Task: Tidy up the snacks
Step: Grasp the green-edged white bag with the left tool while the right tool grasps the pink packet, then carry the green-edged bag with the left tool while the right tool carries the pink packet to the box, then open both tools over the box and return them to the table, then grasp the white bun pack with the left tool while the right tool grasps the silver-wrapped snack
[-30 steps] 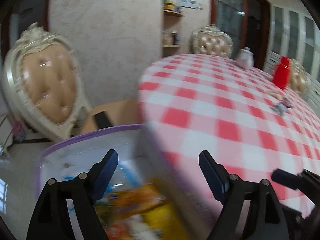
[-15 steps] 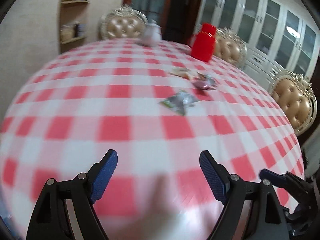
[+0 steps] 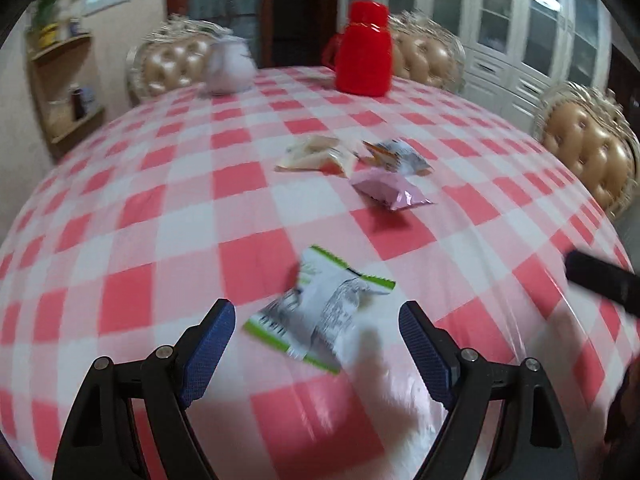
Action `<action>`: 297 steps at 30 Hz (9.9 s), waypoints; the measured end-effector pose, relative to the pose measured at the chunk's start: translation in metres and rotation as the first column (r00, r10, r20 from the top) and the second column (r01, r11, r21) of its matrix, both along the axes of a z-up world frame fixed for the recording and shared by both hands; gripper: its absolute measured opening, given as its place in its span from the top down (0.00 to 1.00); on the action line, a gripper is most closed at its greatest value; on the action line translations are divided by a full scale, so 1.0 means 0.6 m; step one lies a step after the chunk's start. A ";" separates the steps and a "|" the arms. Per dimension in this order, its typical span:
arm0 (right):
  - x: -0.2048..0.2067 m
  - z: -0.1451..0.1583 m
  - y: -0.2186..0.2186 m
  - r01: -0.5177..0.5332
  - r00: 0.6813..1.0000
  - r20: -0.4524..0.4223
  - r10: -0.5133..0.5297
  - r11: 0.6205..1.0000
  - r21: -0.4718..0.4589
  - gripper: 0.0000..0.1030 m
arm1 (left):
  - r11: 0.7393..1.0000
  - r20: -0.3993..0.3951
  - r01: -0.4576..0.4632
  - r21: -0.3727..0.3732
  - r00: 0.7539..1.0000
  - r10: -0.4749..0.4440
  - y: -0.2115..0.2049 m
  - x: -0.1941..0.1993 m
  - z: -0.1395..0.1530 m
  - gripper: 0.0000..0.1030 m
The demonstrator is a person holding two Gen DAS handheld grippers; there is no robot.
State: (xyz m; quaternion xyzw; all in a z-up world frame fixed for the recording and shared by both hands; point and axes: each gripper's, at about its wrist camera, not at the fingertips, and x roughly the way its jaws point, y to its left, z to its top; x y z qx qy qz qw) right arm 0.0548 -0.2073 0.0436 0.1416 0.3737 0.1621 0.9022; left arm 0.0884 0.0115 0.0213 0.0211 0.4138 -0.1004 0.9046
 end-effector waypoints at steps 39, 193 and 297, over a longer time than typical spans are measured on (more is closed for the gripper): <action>0.005 0.016 0.058 -0.023 0.998 0.056 0.030 0.991 -0.131 0.61 | 0.995 -0.071 0.049 -0.087 0.996 -0.055 0.015 0.019 -0.017 0.18; -0.583 0.004 0.644 -0.896 0.396 0.106 0.912 0.409 -0.174 0.28 | 0.662 0.161 -0.750 0.010 0.654 0.739 0.543 -0.760 0.039 0.19; 0.061 -0.013 -0.011 0.089 0.996 -0.008 -0.089 0.996 0.016 0.57 | 0.994 -0.028 0.095 0.057 0.995 -0.094 -0.078 0.301 -0.018 0.40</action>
